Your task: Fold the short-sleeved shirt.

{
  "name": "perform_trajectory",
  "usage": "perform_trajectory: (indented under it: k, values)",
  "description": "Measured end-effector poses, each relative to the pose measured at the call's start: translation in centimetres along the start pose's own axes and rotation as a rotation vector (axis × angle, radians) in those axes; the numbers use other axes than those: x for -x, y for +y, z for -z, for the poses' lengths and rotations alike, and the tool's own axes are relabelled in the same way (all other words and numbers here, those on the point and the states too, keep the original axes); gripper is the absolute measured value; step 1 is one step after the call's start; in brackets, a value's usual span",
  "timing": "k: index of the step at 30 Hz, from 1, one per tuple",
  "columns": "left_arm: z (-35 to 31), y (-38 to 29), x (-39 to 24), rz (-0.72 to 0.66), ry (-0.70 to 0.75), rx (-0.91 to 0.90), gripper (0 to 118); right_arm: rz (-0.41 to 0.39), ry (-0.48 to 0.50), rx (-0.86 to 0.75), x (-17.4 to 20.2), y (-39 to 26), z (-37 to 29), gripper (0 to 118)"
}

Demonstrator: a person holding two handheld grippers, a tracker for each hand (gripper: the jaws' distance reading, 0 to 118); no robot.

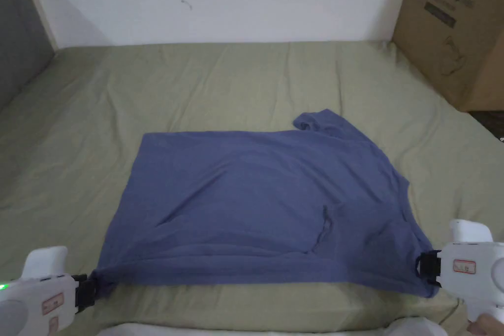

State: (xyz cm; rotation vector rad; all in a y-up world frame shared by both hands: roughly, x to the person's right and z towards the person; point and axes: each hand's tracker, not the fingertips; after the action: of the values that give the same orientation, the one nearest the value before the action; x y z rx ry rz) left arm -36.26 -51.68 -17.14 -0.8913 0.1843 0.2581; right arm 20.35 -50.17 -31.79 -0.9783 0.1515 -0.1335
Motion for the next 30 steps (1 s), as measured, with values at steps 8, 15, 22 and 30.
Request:
perform_trajectory:
  k: [8,15,22,30]
  values:
    - [-0.8,0.6,-0.7,0.031,0.009,-0.006,1,-0.064,-0.039,0.005,-0.3,0.7,1.5,81]
    - [-0.9,0.6,-1.0,0.032,0.016,0.012,1,-0.068,-0.054,0.082,-0.4,-0.9,3.1,0]
    - [-2.2,3.6,-1.5,0.053,0.015,-0.019,1,-0.023,-0.009,0.004,-1.0,2.7,-0.1,0]
    - [0.9,12.5,-3.3,0.177,0.092,-0.059,1,-0.045,-0.051,-0.040,-0.2,10.4,1.2,0]
